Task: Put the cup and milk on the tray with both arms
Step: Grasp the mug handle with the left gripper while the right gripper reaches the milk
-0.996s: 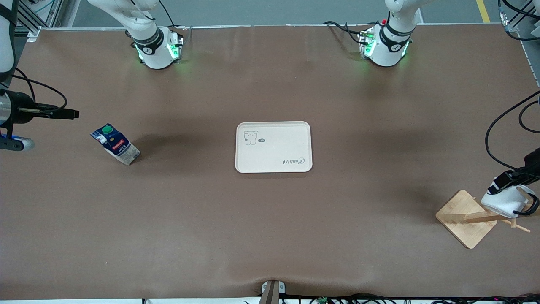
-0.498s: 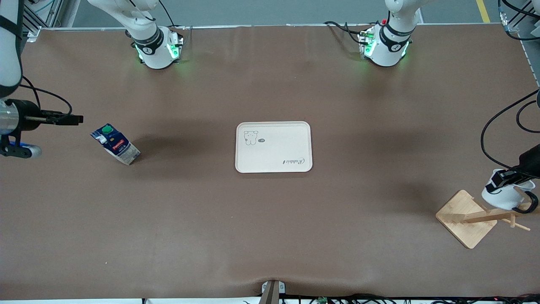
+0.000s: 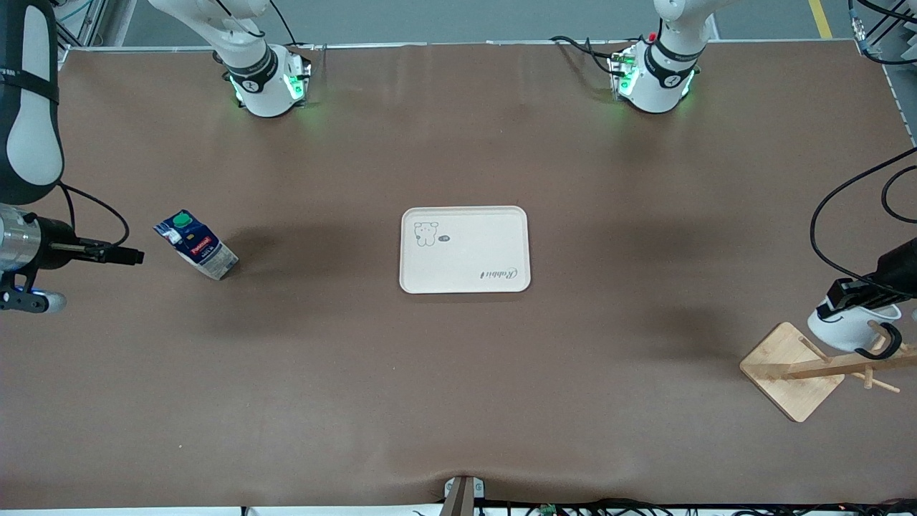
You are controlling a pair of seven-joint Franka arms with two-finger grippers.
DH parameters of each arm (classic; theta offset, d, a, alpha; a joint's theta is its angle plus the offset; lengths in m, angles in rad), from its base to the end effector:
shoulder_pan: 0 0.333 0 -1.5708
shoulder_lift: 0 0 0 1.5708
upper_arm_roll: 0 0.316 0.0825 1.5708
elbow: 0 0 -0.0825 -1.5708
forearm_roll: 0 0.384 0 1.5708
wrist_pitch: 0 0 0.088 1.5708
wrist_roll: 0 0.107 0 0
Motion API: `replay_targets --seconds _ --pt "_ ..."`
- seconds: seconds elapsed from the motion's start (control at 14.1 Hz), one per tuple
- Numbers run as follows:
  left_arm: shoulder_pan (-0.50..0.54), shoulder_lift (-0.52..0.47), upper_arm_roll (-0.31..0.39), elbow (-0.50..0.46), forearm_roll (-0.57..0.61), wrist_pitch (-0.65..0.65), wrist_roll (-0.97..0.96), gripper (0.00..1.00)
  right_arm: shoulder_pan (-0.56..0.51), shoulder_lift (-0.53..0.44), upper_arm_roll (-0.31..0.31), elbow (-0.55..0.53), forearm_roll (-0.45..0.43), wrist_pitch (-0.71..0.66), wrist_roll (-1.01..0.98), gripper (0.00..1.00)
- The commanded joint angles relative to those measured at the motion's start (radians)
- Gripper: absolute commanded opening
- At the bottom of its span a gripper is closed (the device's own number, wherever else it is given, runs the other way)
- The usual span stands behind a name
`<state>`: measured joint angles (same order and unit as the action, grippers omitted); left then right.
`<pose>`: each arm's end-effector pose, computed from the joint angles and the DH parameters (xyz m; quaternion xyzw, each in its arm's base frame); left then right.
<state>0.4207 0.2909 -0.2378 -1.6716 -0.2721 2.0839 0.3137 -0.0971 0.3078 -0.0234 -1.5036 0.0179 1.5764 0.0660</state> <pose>0.6451 0.1204 0.4536 0.9859 0.0013 0.0989 0.1351 0.6235 -0.0719 0.4733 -0.9887 0.0934 0.1170 0.0085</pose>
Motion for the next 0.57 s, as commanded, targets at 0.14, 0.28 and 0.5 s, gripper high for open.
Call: replay_targets --seconds 0.14,0.28,0.5 --pt "-0.002 -0.030 -0.058 0.021 -0.013 -0.135 0.002 0.00 -0.026 -0.035 0.002 -0.076 -0.007 0.016 0.030 1.00" --pt "-0.009 -0.050 -0.061 0.021 -0.012 -0.180 -0.024 0.00 -0.023 -0.097 0.003 -0.156 -0.015 0.017 0.163 1.00" --pt "-0.022 -0.062 -0.115 0.021 -0.010 -0.197 -0.119 0.00 0.005 -0.189 0.007 -0.311 -0.054 0.112 0.255 1.00"
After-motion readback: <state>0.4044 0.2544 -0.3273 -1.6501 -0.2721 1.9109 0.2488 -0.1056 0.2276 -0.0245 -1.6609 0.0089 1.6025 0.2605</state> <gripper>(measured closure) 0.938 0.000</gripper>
